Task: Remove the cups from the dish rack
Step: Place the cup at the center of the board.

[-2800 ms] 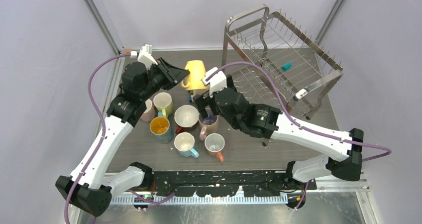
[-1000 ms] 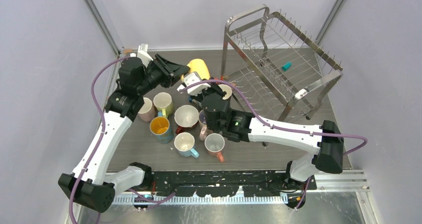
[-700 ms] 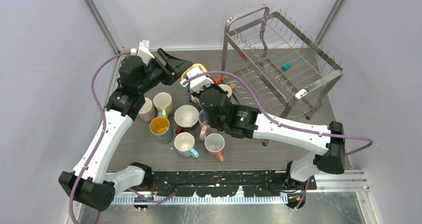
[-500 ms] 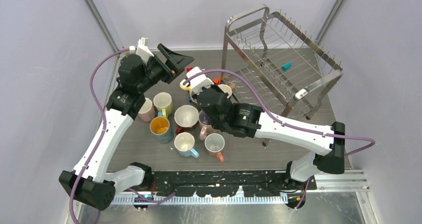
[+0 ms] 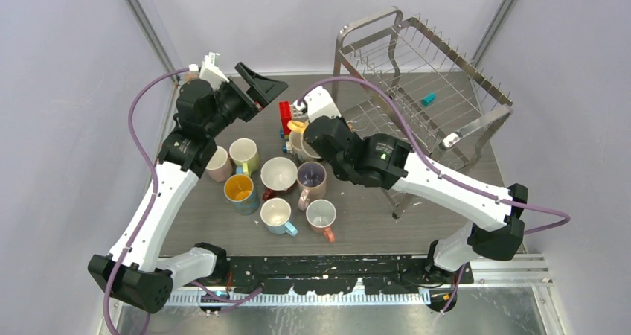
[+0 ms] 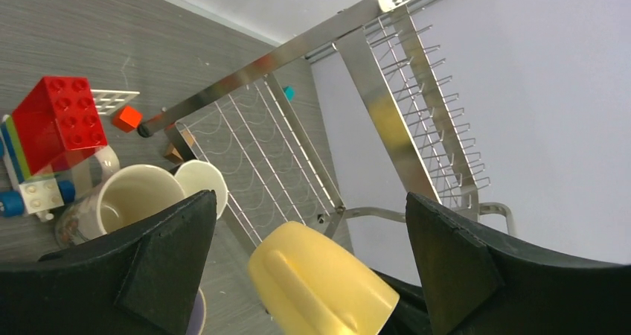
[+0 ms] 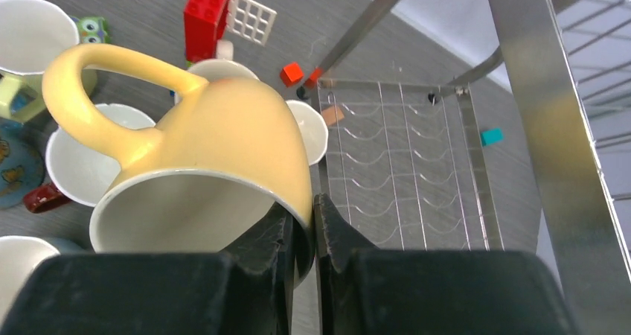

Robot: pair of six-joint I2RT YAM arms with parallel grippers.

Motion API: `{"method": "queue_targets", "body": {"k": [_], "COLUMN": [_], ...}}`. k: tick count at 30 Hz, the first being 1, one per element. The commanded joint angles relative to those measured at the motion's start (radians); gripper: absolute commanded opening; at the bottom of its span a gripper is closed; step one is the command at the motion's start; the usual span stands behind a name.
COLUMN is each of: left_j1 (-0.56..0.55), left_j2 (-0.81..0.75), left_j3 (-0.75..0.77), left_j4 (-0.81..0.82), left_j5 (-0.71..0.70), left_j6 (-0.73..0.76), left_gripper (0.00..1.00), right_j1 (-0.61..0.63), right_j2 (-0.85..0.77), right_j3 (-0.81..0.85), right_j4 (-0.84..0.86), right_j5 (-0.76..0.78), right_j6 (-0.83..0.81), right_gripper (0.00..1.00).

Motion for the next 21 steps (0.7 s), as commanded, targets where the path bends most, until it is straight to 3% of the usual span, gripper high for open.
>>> {"method": "queue_targets", "body": {"k": [1,9,21], "left_j1": [-0.002,-0.002,-0.002], "left_j2": [-0.005,-0.011,-0.024], "left_j3": [0.043,0.050,0.021], "left_j4": [-0.006,-0.026,-0.020], "left_j5": [-0.035,-0.044,-0.035], "left_j6": [0.067,0.109,0.120], "left_gripper": [1.00,1.00,1.00], "right_j1": [-0.048,-0.114,-0.145], "right_j2": [-0.030,-0.023,-0.059], "right_j3": [0.091,0.081,-0.072], "right_j4": [-0.183,-0.370,-0.431], "right_j5": [-0.069,-0.230,-0.335], "right_j6": [0.194,0.325,0.421], "right_gripper": [0.01,0.01,0.01]}}
